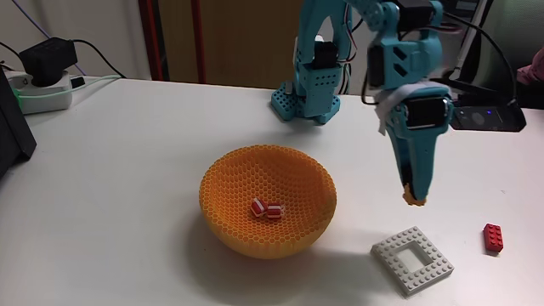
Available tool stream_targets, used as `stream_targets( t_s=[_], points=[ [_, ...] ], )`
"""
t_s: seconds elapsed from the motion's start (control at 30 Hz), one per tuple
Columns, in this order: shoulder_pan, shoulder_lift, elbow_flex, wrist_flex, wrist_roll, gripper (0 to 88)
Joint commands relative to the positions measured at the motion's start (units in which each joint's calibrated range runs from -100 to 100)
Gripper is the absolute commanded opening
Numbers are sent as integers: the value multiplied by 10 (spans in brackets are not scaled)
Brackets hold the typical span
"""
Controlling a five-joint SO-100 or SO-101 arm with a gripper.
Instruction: Pick only small cubed objects and place them into the bowl
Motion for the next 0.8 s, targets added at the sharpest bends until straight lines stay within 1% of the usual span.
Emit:
stream_targets(
  t_s=[0.0,0.13,0.27,0.4,0.43,0.5,0.53,0.6,0.77],
  points=[
    [77,-71,-30,20,21,54],
    [160,-78,7,19,37,54],
    [233,-77,95,-27,52,46],
    [280,-77,172,-69,64,48],
    [290,-77,179,-75,65,76],
    [307,-77,183,-75,65,188],
    [313,-77,181,-72,63,225],
    [320,-78,179,-68,63,255],
    [310,-112,183,-42,59,278]
  ],
)
